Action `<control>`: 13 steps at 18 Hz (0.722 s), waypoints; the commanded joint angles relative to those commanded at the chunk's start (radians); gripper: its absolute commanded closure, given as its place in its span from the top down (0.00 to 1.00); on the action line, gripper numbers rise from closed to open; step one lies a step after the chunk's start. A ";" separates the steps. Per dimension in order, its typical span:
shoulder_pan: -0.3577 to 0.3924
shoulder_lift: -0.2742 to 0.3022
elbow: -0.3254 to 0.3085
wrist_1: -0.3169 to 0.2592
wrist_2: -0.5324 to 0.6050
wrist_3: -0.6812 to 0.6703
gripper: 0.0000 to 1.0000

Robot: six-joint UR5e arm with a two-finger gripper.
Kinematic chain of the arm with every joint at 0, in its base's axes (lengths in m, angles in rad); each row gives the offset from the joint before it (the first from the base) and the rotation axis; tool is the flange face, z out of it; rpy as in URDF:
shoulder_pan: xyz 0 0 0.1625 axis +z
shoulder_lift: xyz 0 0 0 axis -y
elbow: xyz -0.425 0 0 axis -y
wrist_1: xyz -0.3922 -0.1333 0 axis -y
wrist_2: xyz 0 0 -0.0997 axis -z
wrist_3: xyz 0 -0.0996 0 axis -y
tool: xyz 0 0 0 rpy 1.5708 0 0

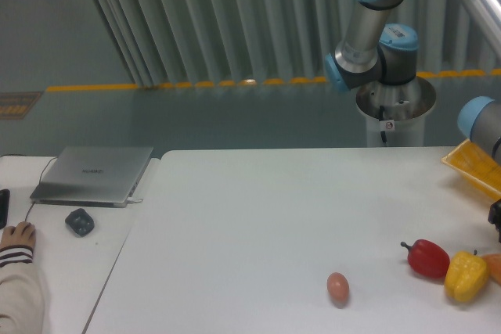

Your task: Place the triangular bread in the basket

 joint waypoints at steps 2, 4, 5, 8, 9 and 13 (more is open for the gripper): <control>0.000 0.000 0.002 0.002 -0.002 0.002 1.00; -0.002 -0.002 0.009 0.002 -0.002 0.002 1.00; 0.000 -0.002 0.012 0.002 -0.002 0.005 0.87; 0.000 0.003 0.014 0.000 -0.003 0.011 0.38; 0.000 0.005 0.014 0.000 -0.002 0.011 0.27; 0.000 0.011 0.011 -0.002 -0.002 0.011 0.04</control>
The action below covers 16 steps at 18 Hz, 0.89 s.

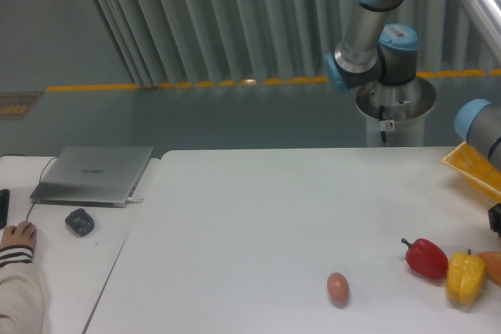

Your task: Place the triangular bread in the basket

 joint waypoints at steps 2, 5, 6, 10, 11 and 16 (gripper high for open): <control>0.000 0.003 -0.003 0.000 -0.002 0.000 0.00; 0.000 0.011 -0.003 0.000 -0.005 -0.002 0.00; 0.000 0.018 -0.003 -0.002 -0.009 -0.002 0.00; 0.003 0.072 -0.003 -0.006 -0.032 0.000 0.00; 0.003 0.090 -0.003 -0.008 -0.044 0.000 0.00; 0.029 0.147 0.000 -0.015 -0.058 0.008 0.00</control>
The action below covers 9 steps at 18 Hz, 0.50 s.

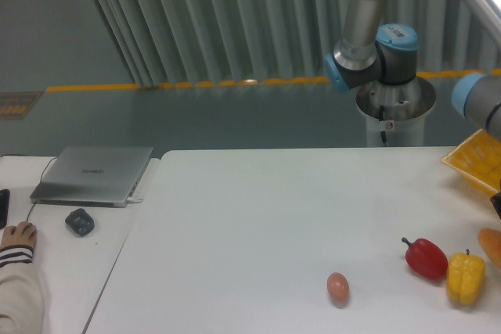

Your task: Place the triangular bread in the basket

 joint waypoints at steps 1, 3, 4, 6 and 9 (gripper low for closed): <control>0.014 0.014 0.005 -0.015 -0.002 0.014 0.00; 0.049 0.031 0.017 -0.044 -0.005 0.064 0.00; 0.069 0.034 0.023 -0.058 -0.012 0.098 0.00; 0.118 0.048 0.028 -0.074 -0.023 0.165 0.00; 0.179 0.048 0.028 -0.075 -0.025 0.267 0.00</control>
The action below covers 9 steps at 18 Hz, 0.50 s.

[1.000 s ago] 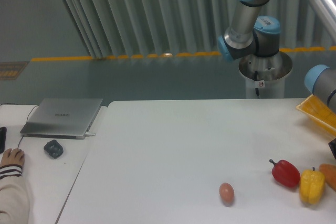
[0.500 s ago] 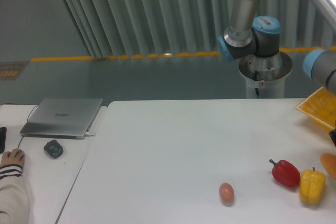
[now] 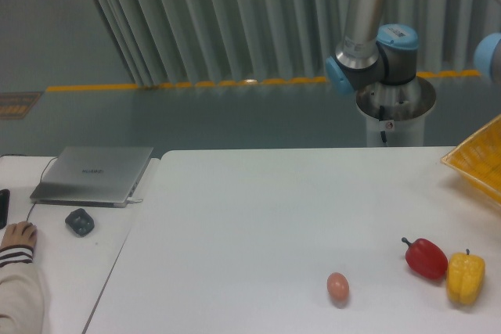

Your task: Place the triangular bread in the basket

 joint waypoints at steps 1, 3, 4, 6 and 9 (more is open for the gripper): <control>0.017 -0.002 0.000 0.000 -0.002 0.028 0.00; 0.049 -0.005 0.000 0.002 -0.014 0.074 0.00; 0.063 -0.006 -0.002 0.002 -0.017 0.091 0.00; 0.100 -0.011 -0.009 0.002 -0.018 0.134 0.00; 0.158 -0.031 -0.009 0.006 -0.018 0.222 0.00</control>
